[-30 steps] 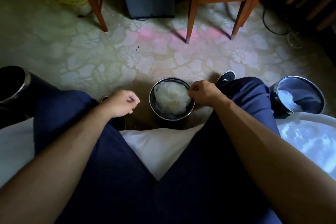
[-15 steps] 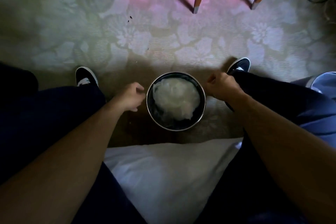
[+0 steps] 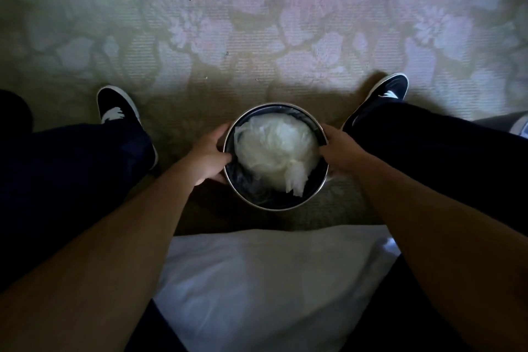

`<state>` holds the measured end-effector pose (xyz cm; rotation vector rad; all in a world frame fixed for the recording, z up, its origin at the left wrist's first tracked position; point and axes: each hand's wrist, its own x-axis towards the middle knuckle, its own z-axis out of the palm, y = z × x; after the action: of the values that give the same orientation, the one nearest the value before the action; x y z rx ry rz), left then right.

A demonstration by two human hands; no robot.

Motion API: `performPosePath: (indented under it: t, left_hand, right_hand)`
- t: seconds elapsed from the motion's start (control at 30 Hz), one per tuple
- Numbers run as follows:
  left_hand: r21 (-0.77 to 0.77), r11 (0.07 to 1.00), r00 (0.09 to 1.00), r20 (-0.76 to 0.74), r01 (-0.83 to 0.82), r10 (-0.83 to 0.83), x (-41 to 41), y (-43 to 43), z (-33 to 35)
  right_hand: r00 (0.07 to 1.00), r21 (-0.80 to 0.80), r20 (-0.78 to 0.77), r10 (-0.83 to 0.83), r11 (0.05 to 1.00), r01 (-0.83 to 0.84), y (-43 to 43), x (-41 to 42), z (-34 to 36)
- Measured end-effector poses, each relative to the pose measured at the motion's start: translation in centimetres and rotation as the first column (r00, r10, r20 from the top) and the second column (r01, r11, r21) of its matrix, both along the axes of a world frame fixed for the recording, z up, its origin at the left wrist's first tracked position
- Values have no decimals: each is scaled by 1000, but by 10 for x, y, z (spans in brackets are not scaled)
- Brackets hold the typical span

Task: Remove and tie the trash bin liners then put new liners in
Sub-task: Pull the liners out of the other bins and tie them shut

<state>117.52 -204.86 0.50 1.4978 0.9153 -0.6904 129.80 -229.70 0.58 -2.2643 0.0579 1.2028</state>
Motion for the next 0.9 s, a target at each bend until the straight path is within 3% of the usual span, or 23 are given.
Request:
performPosePath:
  t: [0.23, 0.53, 0.7, 0.9]
  left_hand:
    - [9, 1000, 1000, 18, 11, -12, -1, -1, 11]
    - [25, 999, 999, 27, 37, -38, -3, -2, 53]
    - [33, 999, 997, 69, 16, -18, -11, -7, 98]
    - [100, 994, 979, 191, 47, -66, -23, -13, 160]
  right_hand:
    - [1000, -12, 15, 9, 1000, -9, 0, -2, 12]
    - [977, -18, 122, 177, 984, -176, 4, -2, 65]
    - [981, 22, 122, 151, 988, -154, -8, -5, 104]
    - [905, -114, 292, 309, 951, -288, -7, -12, 163]
